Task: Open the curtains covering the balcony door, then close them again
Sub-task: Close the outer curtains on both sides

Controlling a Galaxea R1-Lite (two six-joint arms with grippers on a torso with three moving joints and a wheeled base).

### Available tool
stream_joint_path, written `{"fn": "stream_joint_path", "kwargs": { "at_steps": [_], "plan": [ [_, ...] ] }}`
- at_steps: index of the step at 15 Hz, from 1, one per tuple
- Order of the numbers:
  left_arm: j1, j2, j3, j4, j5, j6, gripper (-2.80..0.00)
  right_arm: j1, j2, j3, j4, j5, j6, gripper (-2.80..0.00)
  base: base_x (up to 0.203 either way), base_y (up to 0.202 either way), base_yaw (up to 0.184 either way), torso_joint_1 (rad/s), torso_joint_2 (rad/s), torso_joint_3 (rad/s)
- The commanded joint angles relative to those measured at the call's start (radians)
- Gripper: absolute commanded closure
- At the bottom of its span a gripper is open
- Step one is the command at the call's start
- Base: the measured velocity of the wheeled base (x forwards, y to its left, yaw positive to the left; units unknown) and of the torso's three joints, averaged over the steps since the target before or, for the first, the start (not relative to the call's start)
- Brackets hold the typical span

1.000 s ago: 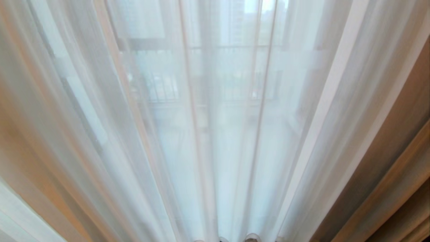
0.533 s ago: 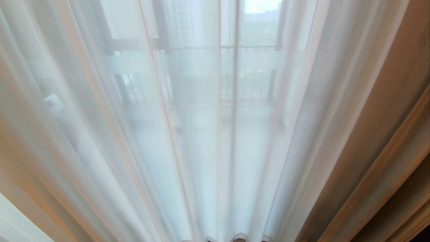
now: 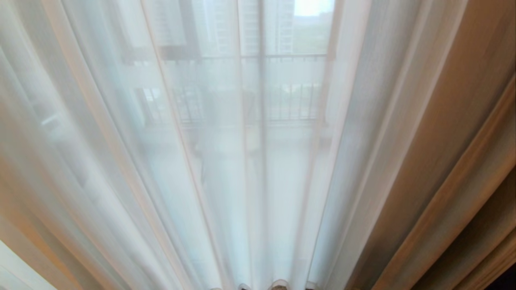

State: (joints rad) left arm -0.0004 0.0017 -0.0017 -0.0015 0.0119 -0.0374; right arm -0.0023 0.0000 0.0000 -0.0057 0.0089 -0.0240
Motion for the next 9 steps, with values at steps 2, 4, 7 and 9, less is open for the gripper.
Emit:
{"fn": "stream_joint_path", "kwargs": {
  "at_steps": [2, 4, 7, 9],
  "plan": [
    [0.000, -0.002, 0.000, 0.000, 0.000, -0.001, 0.00, 0.001, 0.000, 0.000, 0.000, 0.000, -0.001, 0.00, 0.000, 0.000, 0.000, 0.000, 0.00, 0.000],
    [0.000, -0.002, 0.000, 0.000, 0.000, -0.001, 0.00, 0.001, 0.000, 0.000, 0.000, 0.000, -0.001, 0.00, 0.000, 0.000, 0.000, 0.000, 0.00, 0.000],
    [0.000, -0.002, 0.000, 0.000, 0.000, -0.001, 0.00, 0.001, 0.000, 0.000, 0.000, 0.000, -0.001, 0.00, 0.000, 0.000, 0.000, 0.000, 0.00, 0.000],
    [0.000, -0.002, 0.000, 0.000, 0.000, -0.001, 0.00, 0.001, 0.000, 0.000, 0.000, 0.000, -0.001, 0.00, 0.000, 0.000, 0.000, 0.000, 0.00, 0.000]
  ]
}}
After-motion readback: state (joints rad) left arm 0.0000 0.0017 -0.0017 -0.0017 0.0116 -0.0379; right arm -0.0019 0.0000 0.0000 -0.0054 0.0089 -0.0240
